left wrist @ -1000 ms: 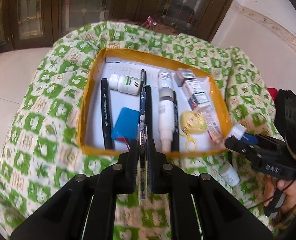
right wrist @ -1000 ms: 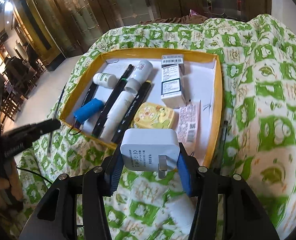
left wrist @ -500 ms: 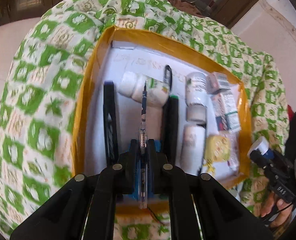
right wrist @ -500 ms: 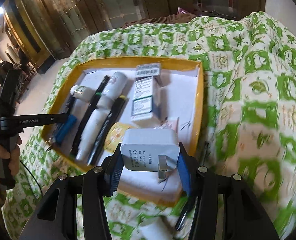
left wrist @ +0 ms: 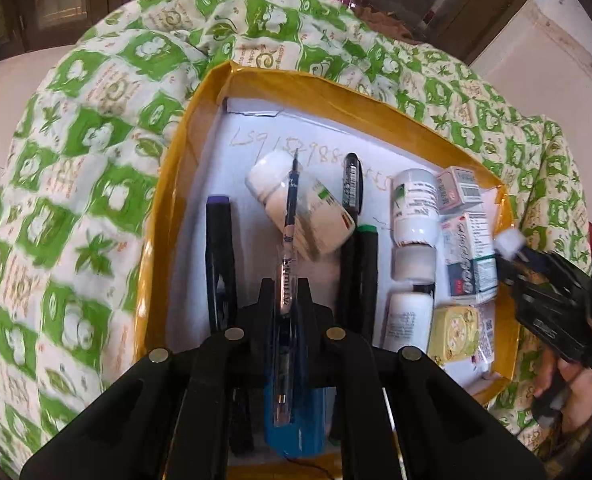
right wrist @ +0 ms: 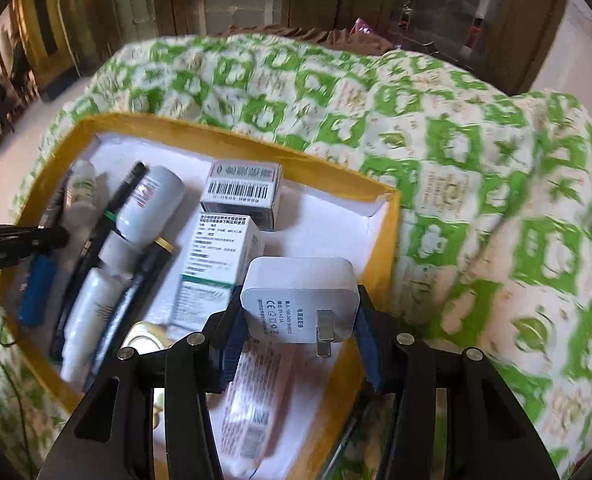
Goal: Organize rigid objects
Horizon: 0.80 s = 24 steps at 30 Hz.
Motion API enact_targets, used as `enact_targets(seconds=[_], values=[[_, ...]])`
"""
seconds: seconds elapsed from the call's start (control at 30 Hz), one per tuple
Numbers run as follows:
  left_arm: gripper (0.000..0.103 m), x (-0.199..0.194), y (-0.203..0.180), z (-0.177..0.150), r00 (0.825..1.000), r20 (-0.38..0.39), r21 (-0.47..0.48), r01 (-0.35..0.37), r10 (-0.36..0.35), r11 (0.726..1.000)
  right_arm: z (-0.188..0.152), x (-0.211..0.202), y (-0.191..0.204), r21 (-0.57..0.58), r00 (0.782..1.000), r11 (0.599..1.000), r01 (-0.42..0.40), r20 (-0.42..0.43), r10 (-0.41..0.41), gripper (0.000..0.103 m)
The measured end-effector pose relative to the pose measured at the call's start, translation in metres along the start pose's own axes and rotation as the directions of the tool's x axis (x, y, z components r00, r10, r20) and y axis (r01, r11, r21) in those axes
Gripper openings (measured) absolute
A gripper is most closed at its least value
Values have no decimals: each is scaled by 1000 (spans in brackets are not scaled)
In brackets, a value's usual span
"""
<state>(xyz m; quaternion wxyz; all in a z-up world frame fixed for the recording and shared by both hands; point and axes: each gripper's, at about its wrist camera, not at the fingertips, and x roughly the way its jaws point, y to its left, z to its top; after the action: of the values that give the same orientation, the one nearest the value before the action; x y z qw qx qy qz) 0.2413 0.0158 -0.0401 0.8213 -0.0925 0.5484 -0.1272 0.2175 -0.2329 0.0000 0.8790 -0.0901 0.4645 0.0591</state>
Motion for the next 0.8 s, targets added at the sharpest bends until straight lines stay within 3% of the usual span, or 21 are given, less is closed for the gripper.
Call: enact_targets(seconds=[0.23,0.3,0.33,0.37,0.5,0.57,0.67,0.73,0.8], values=[[8,-41,-3,-32,995,102,7,13,-14,1000,2,14,9,-2,998,998,-60,-5,60,45],[29,-52,-5,-44,992,125,13,10,-11,1000,-1,14,7,16,998,998,-62,-4,62,48],[52,-58,-5,-50,990,140,13,7,-9,1000,-4,11,7,25,998,998,-62,5,62,55],[63,-64,-6,-58,987,159,10,9,-11,1000,-6,5,6,35,998,997,-67,19,67,59],[66,-76,-13,-83,982,190,23,11,-15,1000,-24,-26,4,74,994,994,-78,81,72,64],[86,-81,-17,-98,978,209,34,-13,5,999,-40,-44,3,120,989,986,-114,113,100,69],[86,-83,-32,-113,972,230,86,-63,42,994,-74,-70,12,206,973,957,-204,151,175,81],[86,-86,-44,-119,968,243,122,-99,67,988,-90,-81,21,214,970,952,-220,147,192,93],[86,-94,-53,-127,952,288,148,-152,104,977,-105,-91,32,203,974,957,-205,138,180,102]])
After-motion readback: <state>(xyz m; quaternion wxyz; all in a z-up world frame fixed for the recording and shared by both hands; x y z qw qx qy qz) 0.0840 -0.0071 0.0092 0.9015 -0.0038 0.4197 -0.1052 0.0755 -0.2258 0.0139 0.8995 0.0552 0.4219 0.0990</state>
